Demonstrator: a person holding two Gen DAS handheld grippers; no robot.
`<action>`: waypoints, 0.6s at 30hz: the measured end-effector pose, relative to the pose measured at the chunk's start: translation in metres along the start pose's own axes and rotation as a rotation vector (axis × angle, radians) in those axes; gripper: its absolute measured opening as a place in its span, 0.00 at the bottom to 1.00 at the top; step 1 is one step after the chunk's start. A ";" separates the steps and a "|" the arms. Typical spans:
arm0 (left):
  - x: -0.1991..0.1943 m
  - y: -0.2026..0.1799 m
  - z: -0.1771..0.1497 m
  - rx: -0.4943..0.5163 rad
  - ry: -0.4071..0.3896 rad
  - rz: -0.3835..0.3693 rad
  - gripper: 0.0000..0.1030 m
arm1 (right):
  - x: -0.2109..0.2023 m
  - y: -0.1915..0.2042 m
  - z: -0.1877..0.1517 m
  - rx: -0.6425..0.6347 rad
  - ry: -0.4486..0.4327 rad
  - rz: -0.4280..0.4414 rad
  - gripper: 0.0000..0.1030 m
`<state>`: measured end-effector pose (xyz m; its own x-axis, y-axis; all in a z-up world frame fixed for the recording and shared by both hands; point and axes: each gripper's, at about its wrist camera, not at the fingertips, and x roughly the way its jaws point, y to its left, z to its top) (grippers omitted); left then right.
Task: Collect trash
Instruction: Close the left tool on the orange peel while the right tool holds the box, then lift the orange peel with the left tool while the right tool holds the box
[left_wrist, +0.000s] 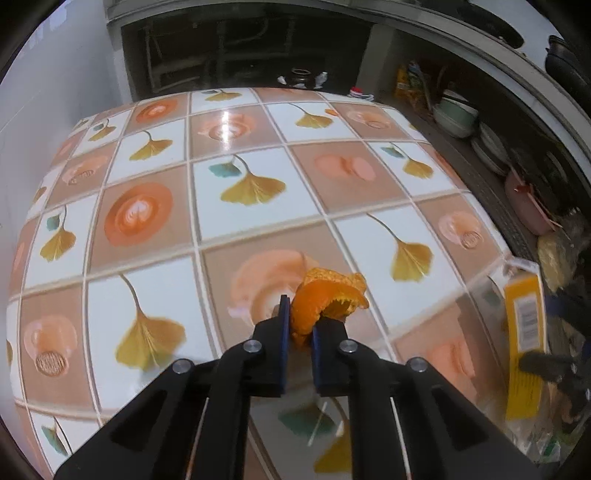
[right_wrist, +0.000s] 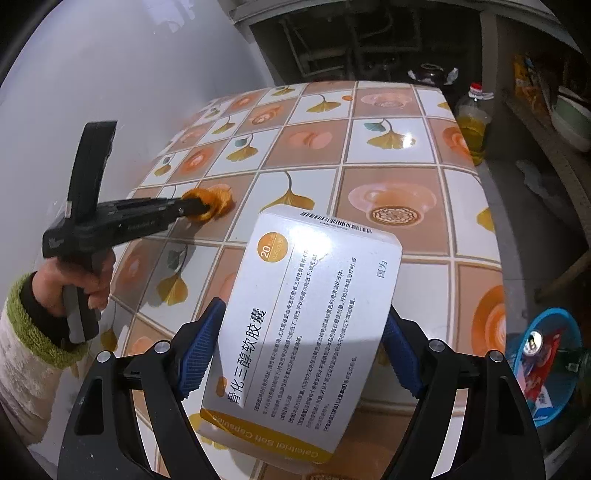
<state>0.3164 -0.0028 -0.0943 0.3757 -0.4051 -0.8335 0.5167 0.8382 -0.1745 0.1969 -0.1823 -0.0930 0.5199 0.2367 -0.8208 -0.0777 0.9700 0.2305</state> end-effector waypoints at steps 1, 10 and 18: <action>-0.003 -0.002 -0.004 -0.003 -0.001 -0.014 0.08 | -0.002 -0.001 -0.001 0.002 0.000 0.001 0.74; -0.046 -0.035 -0.051 0.028 -0.026 -0.121 0.08 | -0.009 0.005 -0.016 0.001 0.010 -0.007 0.74; -0.053 -0.054 -0.076 0.124 0.023 -0.101 0.11 | -0.010 0.013 -0.024 -0.016 0.017 -0.018 0.74</action>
<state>0.2103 0.0015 -0.0810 0.2994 -0.4754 -0.8272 0.6427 0.7413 -0.1934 0.1699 -0.1705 -0.0940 0.5072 0.2201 -0.8333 -0.0827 0.9748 0.2072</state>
